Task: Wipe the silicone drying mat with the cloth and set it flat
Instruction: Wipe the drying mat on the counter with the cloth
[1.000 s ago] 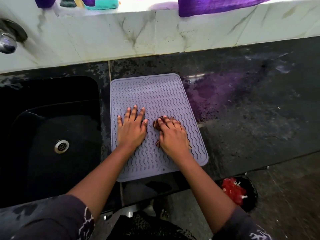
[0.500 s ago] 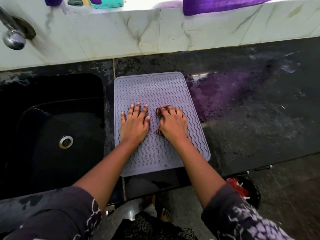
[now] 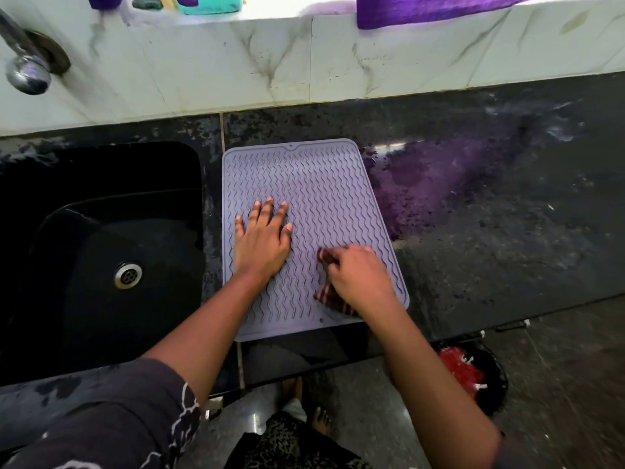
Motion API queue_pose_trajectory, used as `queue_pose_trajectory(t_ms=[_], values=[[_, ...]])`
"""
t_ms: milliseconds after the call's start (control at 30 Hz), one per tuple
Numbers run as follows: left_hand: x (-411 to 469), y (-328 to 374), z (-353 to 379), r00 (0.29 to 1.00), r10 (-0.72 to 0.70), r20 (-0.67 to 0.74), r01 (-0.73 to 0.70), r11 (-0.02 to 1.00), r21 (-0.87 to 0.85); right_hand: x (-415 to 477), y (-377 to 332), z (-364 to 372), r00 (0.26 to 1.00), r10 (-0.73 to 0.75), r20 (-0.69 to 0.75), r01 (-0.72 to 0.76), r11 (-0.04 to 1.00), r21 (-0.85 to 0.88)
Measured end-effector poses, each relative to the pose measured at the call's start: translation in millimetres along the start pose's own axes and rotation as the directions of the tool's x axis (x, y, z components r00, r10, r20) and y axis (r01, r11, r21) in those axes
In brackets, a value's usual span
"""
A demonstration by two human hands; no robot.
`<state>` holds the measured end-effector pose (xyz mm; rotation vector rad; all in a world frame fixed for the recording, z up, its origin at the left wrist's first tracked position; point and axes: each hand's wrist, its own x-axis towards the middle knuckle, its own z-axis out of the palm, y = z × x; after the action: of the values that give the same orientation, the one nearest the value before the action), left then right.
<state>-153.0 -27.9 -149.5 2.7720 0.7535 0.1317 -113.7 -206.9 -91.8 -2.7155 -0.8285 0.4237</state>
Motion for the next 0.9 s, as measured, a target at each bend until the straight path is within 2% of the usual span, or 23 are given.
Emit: queue_pose_trajectory(t_ms=[67,233,600,767,900], values=[[0.3,0.4,0.7,1.0,-0.003,-0.009,0.003,1.0,0.005,2.4,-7.9,11.6,0.993,-0.03,-0.117,0.031,0.999,0.009],[0.5,0.0,2.1,1.0,0.0,-0.027,0.001,1.0,0.007,1.4,-7.3,35.8,0.986,-0.067,-0.154,0.067,0.998,-0.011],[1.4,-0.6,1.6,1.0,0.003,-0.025,-0.002,1.0,0.011,-67.9,13.7,38.7,0.99,-0.12,-0.07,0.113,0.99,-0.088],[1.5,-1.1,2.1,0.999,0.007,-0.036,-0.007,1.0,0.006,-55.9,6.2,41.0,0.982,-0.137,-0.132,0.127,0.989,-0.083],[1.7,-1.4,2.8,0.999,0.002,-0.037,-0.002,1.0,0.002,-39.5,-2.5,43.7,0.982,-0.082,-0.17,0.077,0.996,-0.036]])
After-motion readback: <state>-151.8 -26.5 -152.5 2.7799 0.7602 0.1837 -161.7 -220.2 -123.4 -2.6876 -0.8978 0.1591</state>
